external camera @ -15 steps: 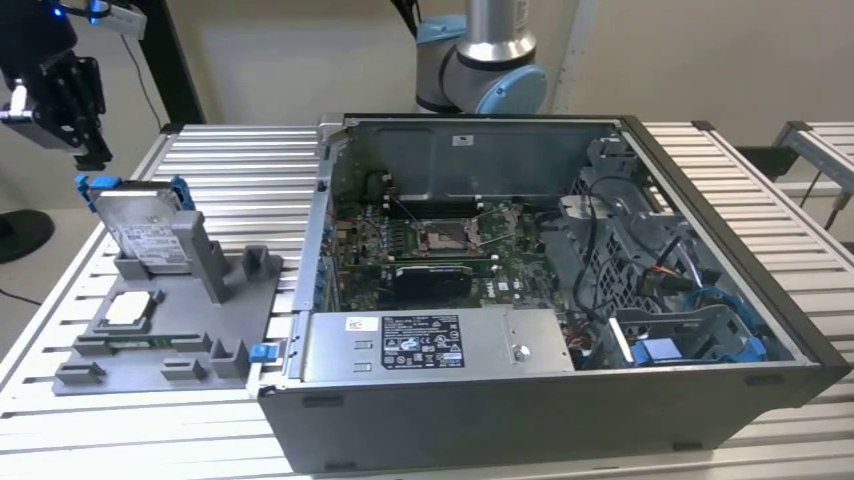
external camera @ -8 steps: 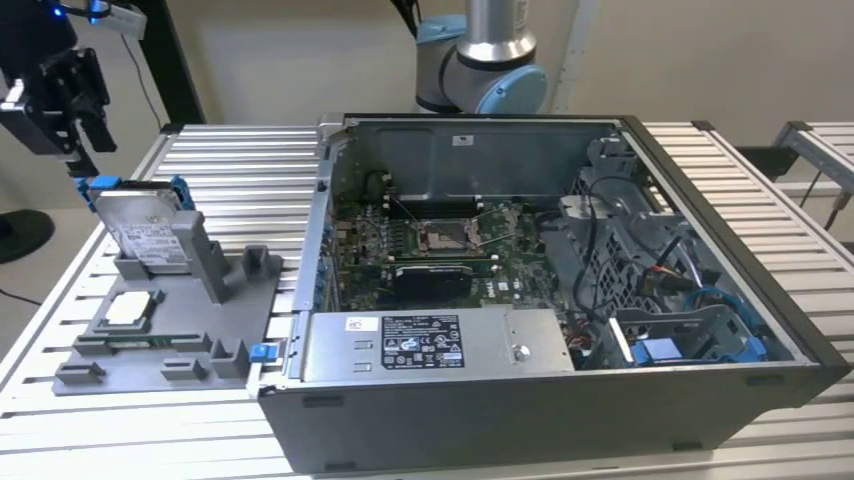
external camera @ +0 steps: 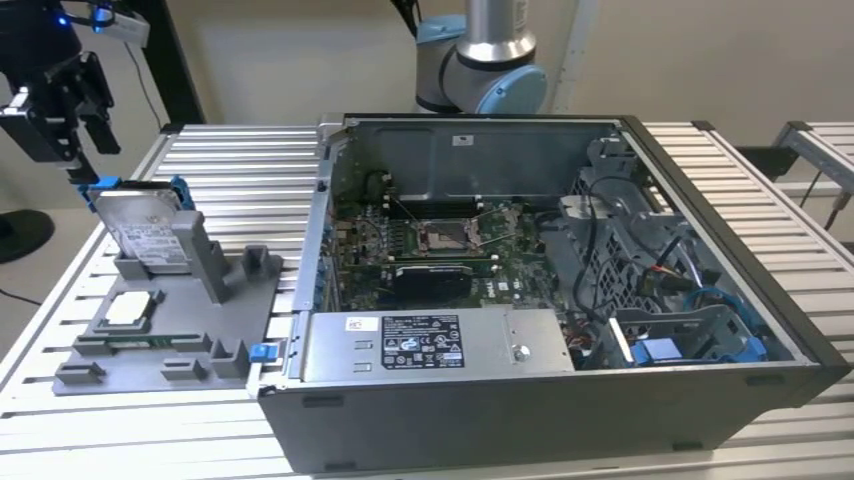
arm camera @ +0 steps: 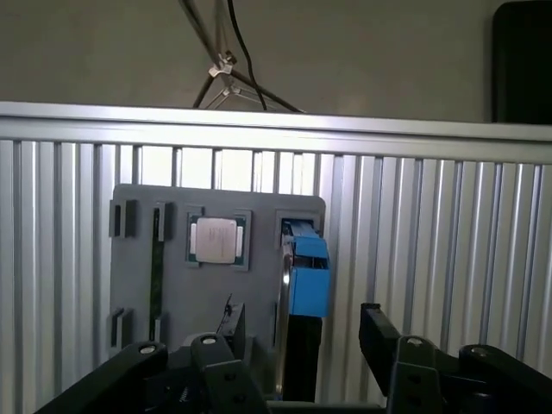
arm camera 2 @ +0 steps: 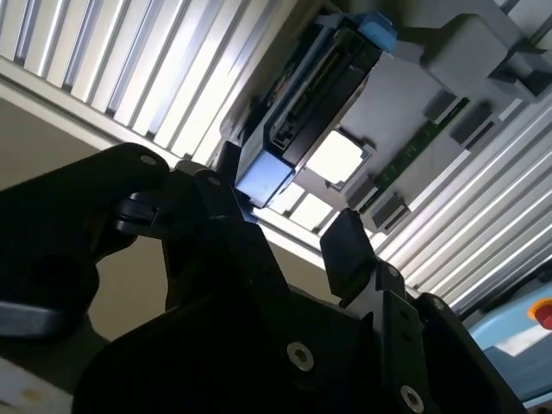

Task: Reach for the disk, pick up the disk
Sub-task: 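Pick up the disk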

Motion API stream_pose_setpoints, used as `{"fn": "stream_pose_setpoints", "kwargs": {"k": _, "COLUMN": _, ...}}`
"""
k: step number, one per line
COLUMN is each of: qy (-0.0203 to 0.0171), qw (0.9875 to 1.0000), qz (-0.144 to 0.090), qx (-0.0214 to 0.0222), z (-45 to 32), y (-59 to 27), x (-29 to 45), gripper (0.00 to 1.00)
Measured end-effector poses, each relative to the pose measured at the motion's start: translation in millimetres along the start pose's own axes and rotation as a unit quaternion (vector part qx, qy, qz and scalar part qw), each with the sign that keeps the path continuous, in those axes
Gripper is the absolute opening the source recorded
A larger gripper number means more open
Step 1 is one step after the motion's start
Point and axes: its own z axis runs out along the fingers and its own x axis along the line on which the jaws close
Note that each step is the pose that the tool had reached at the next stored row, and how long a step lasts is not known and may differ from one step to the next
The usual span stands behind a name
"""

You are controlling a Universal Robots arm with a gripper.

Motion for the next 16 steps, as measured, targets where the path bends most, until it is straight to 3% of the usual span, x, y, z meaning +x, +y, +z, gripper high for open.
{"fn": "stream_pose_setpoints", "kwargs": {"k": 16, "qy": 0.0000, "qw": 1.0000, "qz": 0.000, "qx": -0.0008, "z": 26.8, "y": -0.2, "x": 0.2, "gripper": 1.00}}
